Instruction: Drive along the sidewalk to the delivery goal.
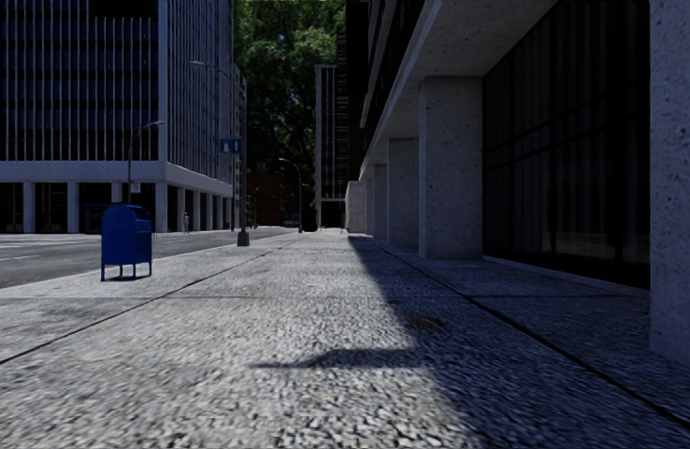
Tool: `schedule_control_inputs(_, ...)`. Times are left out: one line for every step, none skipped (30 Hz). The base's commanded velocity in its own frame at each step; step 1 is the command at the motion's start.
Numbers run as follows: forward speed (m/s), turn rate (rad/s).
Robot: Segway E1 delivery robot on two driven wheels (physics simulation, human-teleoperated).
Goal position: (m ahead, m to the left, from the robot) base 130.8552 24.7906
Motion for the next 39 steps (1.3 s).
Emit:
schedule_control_inputs(2.00,0.17)
schedule_control_inputs(2.00,0.17)
schedule_control_inputs(2.00,0.17)
schedule_control_inputs(2.00,0.17)
schedule_control_inputs(2.00,0.17)
schedule_control_inputs(2.00,0.17)
schedule_control_inputs(2.00,0.17)
schedule_control_inputs(2.00,0.17)
schedule_control_inputs(2.00,0.17)
schedule_control_inputs(2.00,0.17)
schedule_control_inputs(2.00,0.17)
schedule_control_inputs(2.00,0.17)
schedule_control_inputs(2.00,0.17)
schedule_control_inputs(2.00,0.17)
schedule_control_inputs(2.00,0.17)
schedule_control_inputs(2.00,0.17)
schedule_control_inputs(2.00,0.08)
schedule_control_inputs(2.00,0.08)
schedule_control_inputs(2.00,0.02)
schedule_control_inputs(2.00,0.02)
schedule_control_inputs(2.00,0.01)
schedule_control_inputs(2.00,0.01)
schedule_control_inputs(2.00,0.01)
schedule_control_inputs(2.00,0.00)
schedule_control_inputs(2.00,0.00)
schedule_control_inputs(2.00,0.00)
schedule_control_inputs(2.00,0.00)
schedule_control_inputs(2.00,0.00)
schedule_control_inputs(2.00,0.00)
schedule_control_inputs(2.00,0.00)
schedule_control_inputs(2.00,0.00)
schedule_control_inputs(2.00,0.00)
schedule_control_inputs(2.00,0.00)
schedule_control_inputs(2.00,0.00)
schedule_control_inputs(2.00,0.00)
schedule_control_inputs(2.00,0.00)
schedule_control_inputs(2.00,0.00)
schedule_control_inputs(2.00,0.00)
schedule_control_inputs(2.00,0.00)
